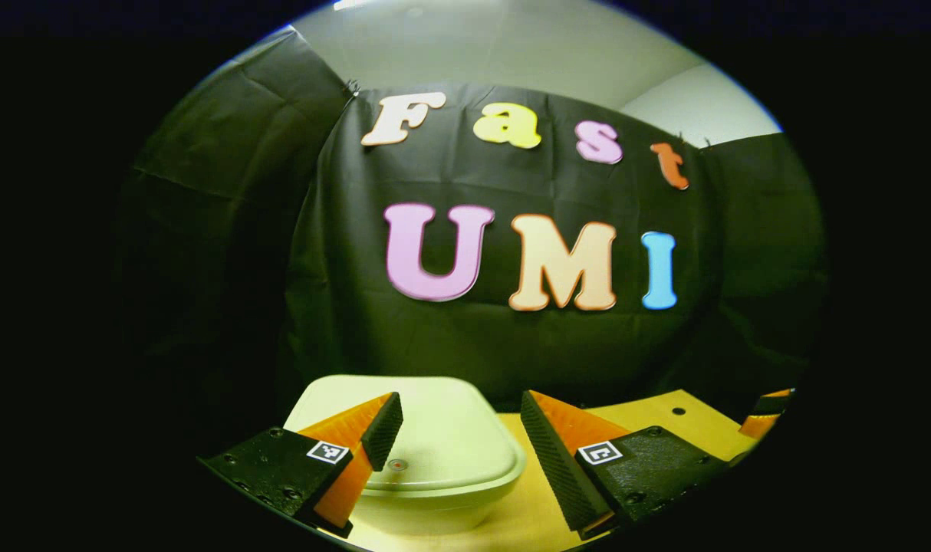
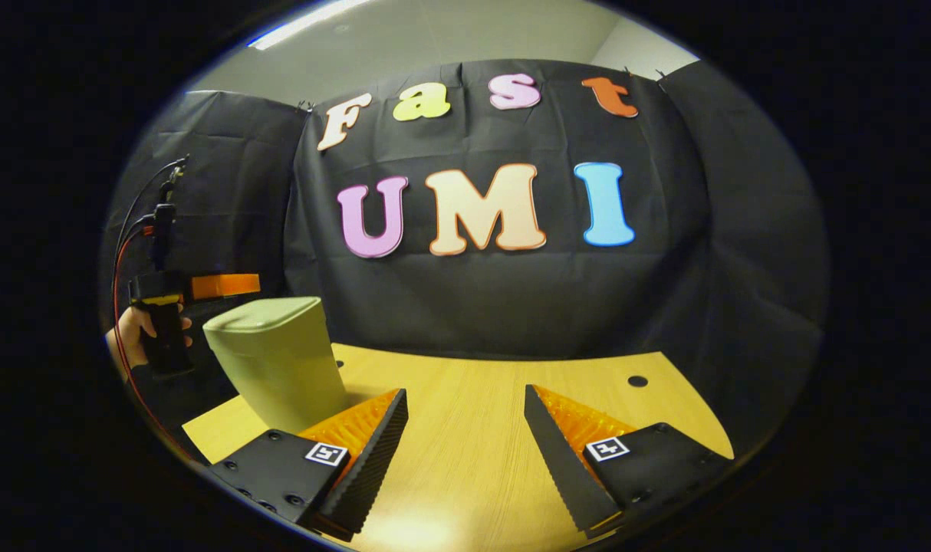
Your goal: Press the lid of the desktop garbage bin to open it, pick up the crumpled paper on the desktop and throw it into the bin, then pick up the pop can on the desktop and drop it into the bin, and finally close the garbage bin lid.
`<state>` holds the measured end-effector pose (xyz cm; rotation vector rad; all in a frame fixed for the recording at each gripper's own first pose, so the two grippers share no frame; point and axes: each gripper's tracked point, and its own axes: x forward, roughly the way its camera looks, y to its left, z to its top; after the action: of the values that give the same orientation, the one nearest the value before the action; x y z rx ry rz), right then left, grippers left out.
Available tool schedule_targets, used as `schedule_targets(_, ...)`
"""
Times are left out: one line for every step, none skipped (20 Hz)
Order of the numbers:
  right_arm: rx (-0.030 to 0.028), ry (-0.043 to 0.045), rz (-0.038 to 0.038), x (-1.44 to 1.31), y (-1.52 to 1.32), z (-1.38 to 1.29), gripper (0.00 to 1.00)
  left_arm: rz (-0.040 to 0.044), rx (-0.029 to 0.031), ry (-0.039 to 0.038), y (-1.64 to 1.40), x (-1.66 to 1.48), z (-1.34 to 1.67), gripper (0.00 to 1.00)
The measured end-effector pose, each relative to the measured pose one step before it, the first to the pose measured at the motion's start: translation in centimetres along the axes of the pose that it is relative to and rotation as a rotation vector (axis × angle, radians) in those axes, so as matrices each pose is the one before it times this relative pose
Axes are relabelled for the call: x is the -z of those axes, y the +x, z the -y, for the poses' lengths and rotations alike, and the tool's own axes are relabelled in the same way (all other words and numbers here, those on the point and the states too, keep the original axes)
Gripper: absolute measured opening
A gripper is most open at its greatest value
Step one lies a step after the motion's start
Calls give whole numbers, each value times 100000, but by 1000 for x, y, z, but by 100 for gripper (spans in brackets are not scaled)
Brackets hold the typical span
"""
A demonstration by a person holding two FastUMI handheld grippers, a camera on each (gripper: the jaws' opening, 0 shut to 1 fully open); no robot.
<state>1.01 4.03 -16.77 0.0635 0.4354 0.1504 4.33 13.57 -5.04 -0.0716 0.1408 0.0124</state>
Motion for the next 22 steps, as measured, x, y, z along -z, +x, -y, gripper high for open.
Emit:
schedule_targets(1328,694,3601,-1284,-569,371,96,4917,1300,1981,-607,-1242,1252,92)
schedule_targets(1184,854,3443,-1490,-577,334,96,6384,792,2222,-730,-1557,1320,90)
schedule_targets(1136,816,3632,-1516,-721,283,96,7466,884,1250,-650,-1759,1516,90)
schedule_targets(1338,789,3435,-1407,-503,331,96,5945,3663,500,-365,-1533,2479,90)
schedule_targets(1031,764,2813,-1037,-504,146,96,3670,4557,134,-241,-1078,2781,90)
schedule_targets(514,289,1851,-826,-439,88,96,1706,5904,729,159,-638,2803,92)
schedule_targets(399,-70,1349,-572,-346,-12,96,105,5662,2249,345,-33,2472,94)
schedule_targets(479,-547,1138,-507,-300,107,96,-180,4681,969,11,47,1835,99)
schedule_targets(730,-733,1365,-571,-368,160,96,-749,4522,-627,148,116,1868,99)
schedule_targets(512,-967,936,-317,-200,94,96,-859,3207,-2471,67,285,1718,93)
schedule_targets(469,-972,999,-309,-149,37,96,-432,2263,-3891,-89,318,1258,93)
schedule_targets(340,-947,805,-323,-140,138,96,-900,1834,-4492,186,540,1018,93)
schedule_targets(438,-587,1057,-382,-198,144,96,-1473,547,-3519,-96,546,648,93)
schedule_targets(418,-366,849,-373,-87,204,96,-1792,680,-2146,74,588,255,93)
schedule_targets(570,-9,572,-264,-126,234,96,-1263,-507,-893,267,276,-24,98)
schedule_targets(417,269,427,-206,-30,161,96,-1350,-1247,-79,242,160,-462,93)
schedule_targets(392,414,487,-267,19,190,96,-632,-1109,-294,137,-42,-425,93)
schedule_targets(385,177,399,-214,10,136,96,-155,-471,-502,308,-148,-68,98)
schedule_targets(628,5,484,-74,18,256,96,879,-731,-726,160,-318,-313,96)
schedule_targets(640,56,333,-183,42,115,96,919,204,-765,118,-181,42,93)
schedule_targets(105,439,573,-76,-38,36,96,-622,-568,217,127,67,-127,92)
schedule_targets(-230,350,-175,-23,31,-185,96,-942,-962,611,-229,413,-428,92)
